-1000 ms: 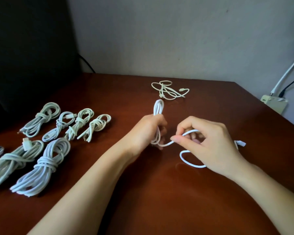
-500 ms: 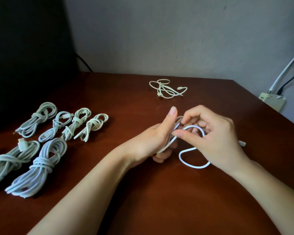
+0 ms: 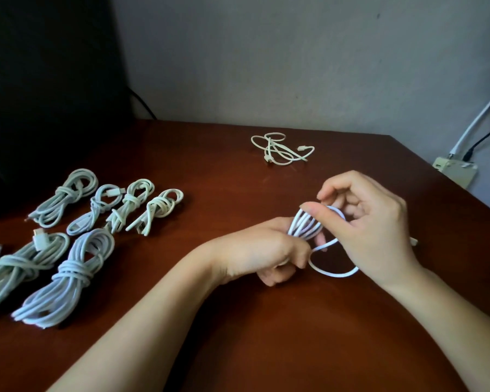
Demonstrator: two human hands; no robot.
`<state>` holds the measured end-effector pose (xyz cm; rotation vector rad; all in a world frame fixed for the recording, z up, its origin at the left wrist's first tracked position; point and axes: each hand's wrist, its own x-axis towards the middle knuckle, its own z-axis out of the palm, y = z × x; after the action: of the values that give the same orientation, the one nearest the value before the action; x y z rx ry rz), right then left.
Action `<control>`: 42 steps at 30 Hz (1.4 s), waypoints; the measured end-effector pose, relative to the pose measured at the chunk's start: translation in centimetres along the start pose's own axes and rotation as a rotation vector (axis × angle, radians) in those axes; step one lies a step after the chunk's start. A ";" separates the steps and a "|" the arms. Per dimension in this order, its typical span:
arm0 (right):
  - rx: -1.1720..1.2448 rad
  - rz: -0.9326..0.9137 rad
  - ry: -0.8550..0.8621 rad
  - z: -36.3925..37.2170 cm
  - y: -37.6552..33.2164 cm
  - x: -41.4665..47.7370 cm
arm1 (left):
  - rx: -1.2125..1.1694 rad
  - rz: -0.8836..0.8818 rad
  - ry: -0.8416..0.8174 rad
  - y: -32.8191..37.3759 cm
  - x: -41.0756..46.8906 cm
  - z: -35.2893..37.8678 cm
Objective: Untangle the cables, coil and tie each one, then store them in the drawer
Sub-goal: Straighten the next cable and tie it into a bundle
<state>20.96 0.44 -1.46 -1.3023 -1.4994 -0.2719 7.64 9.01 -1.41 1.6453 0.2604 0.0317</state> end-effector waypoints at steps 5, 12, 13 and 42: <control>0.045 0.135 -0.064 0.0 0.3 0.0 | -0.114 0.035 0.065 0.5 -0.2 -0.3; -0.009 0.097 -0.102 -0.2 0.5 -0.1 | -0.404 0.129 0.208 1.3 -0.8 -1.3; -0.046 0.057 -0.116 -0.2 0.4 0.0 | -0.428 0.141 0.222 1.4 -0.9 -1.5; 0.059 0.255 -0.160 0.4 -0.6 -0.1 | -0.156 0.049 0.364 0.7 -0.5 -1.8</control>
<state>20.25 0.45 -1.41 -1.4779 -1.4427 0.0427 6.90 10.58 -0.51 1.4829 0.4824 0.3818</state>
